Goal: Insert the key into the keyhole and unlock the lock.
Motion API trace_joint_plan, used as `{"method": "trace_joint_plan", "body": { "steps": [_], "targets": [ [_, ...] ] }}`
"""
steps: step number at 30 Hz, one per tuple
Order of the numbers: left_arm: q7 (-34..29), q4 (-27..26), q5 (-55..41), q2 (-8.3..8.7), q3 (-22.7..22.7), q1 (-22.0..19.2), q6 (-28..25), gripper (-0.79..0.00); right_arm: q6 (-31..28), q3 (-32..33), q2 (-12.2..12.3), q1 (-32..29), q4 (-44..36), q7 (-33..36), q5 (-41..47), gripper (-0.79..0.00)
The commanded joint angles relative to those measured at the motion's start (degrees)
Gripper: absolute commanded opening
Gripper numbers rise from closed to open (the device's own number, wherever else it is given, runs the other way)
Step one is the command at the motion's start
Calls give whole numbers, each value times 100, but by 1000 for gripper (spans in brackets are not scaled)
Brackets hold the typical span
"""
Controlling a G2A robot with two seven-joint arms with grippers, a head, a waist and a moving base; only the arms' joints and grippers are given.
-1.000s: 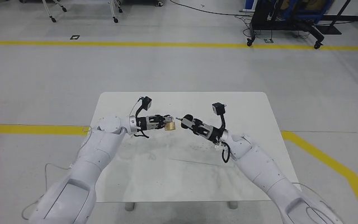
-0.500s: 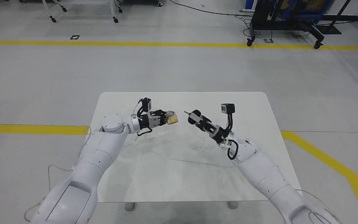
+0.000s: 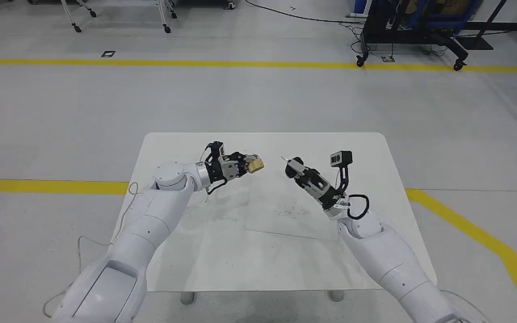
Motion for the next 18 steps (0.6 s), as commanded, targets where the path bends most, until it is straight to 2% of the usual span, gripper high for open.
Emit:
{"method": "trace_joint_plan", "body": {
  "steps": [1, 6, 8, 10, 15, 18],
  "targets": [
    [0, 0, 0, 0, 0, 0, 0, -785, 0, 0, 0, 0, 0, 1, 1, -785],
    [0, 0, 0, 0, 0, 0, 0, -785, 0, 0, 0, 0, 0, 1, 1, -785],
    [229, -29, -349, -8, -138, 153, 127, -785, 491, -43, -7, -42, -82, -122, -127, -785],
    [385, -275, -121, -4, -79, 178, 163, -785, 1285, -78, -5, -46, -257, -311, -335, -785],
    [885, -590, 57, -11, -57, 273, 492, -785, 2098, -171, -29, -484, -1111, -1081, -641, -785],
    [1205, -644, 185, -8, -68, 332, 544, -785, 2532, -220, -64, -707, -1465, -1999, -1060, -785]
  ]
}}
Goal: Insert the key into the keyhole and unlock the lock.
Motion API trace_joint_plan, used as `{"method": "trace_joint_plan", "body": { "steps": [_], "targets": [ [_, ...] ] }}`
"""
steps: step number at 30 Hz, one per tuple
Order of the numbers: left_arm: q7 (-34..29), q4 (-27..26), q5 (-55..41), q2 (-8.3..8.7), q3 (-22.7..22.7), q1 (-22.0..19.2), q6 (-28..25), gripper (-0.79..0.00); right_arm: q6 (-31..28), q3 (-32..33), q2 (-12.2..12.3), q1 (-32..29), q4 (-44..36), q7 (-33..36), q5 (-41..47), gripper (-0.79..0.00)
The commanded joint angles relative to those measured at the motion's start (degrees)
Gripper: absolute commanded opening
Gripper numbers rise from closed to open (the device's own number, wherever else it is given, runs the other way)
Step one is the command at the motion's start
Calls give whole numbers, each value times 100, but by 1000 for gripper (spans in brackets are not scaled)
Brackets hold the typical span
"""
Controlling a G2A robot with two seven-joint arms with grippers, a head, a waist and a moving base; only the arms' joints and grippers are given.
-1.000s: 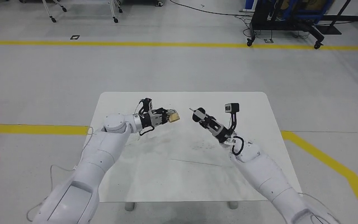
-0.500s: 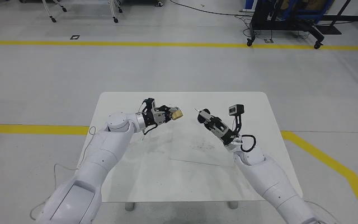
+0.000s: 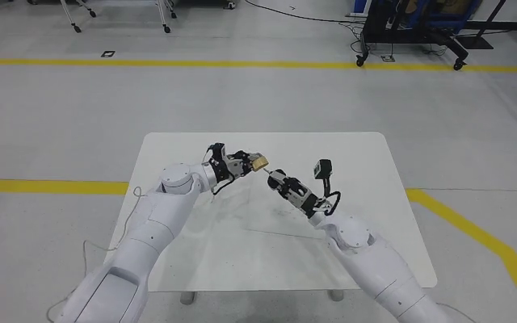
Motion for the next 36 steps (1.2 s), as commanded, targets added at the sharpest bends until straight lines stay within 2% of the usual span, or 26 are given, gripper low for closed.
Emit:
{"method": "trace_joint_plan", "body": {
  "steps": [1, 5, 16, 29, 36],
  "targets": [
    [192, -44, 28, 2, -33, 42, -13, -785, 278, -65, -29, -121, -215, -818, -506, -785],
    [309, -165, 10, 22, -136, 117, -15, -785, 553, -274, -121, -317, -559, -1413, -589, -785],
    [405, -449, 272, 52, -197, 282, 30, -785, 834, -315, -263, -147, -305, -1255, -267, -785],
    [532, -545, 481, 54, -248, 342, 30, -785, 685, -255, -388, 8, -12, -1115, -267, -785],
    [643, -648, 654, 54, -251, 397, -3, -785, 830, -248, -450, 51, 70, -1056, -252, -785]
  ]
}}
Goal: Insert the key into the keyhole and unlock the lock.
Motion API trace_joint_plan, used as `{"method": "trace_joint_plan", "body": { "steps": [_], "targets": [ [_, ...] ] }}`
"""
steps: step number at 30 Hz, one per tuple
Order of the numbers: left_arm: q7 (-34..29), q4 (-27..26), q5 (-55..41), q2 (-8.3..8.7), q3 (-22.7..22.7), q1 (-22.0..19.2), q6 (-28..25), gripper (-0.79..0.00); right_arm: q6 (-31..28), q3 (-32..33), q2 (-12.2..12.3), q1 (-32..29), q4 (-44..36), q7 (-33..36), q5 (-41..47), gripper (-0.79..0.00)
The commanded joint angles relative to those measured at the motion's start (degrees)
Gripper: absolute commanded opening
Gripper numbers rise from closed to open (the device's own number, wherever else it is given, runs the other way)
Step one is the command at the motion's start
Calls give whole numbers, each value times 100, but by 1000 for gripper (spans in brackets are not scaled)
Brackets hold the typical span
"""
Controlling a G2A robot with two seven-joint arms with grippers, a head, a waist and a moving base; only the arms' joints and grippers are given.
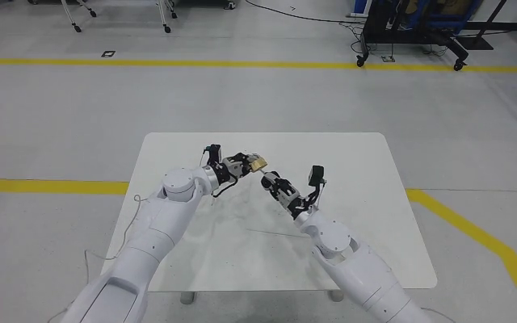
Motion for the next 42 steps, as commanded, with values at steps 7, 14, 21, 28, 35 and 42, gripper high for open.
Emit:
{"method": "trace_joint_plan", "body": {
  "steps": [7, 14, 21, 28, 35, 42],
  "targets": [
    [60, -116, 167, 6, -10, 69, 17, -785, 10, 47, -71, 69, 127, -55, 0, -785],
    [168, -191, 232, 20, -96, 117, -31, -785, 32, 136, -104, 29, 178, -35, -37, -785],
    [220, -255, 330, 21, -118, 151, -14, -785, 97, 158, -148, 17, 171, 33, -73, -785],
    [286, -310, 470, 18, -112, 183, -17, -785, 147, 190, -188, 18, 200, -25, -214, -785],
    [449, -338, 664, 3, -76, 181, -29, -785, 322, 145, -249, 72, 263, -218, -468, -785],
    [545, -370, 739, -4, -102, 200, -41, -785, 397, 116, -311, 119, 290, -220, -519, -785]
  ]
}}
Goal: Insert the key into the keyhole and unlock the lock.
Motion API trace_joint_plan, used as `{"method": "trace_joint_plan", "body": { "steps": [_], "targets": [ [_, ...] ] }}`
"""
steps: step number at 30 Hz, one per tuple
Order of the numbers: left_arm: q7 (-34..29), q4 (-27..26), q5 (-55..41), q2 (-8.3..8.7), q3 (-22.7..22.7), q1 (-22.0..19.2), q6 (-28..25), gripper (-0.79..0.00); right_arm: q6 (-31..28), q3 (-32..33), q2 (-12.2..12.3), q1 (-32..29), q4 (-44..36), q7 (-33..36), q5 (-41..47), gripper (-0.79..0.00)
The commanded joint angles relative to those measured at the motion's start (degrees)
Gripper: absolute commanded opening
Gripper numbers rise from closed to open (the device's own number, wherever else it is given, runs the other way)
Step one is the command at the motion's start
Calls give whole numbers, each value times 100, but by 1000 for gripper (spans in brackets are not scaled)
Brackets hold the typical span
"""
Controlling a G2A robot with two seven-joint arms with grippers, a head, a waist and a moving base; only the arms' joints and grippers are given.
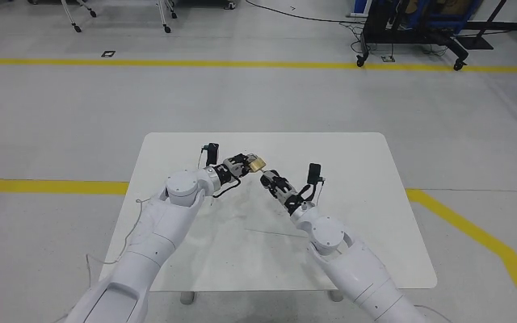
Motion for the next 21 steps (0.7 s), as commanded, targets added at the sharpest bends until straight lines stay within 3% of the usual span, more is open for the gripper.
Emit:
{"method": "trace_joint_plan", "body": {
  "steps": [1, 21],
  "targets": [
    [16, -4, 9, -1, -14, 2, -4, -785, -3, 6, -12, 0, 3, -7, -10, -785],
    [-38, -5, 120, -43, 0, 13, 14, -785, 97, -19, -166, 124, 113, -222, -457, -785]
  ]
}}
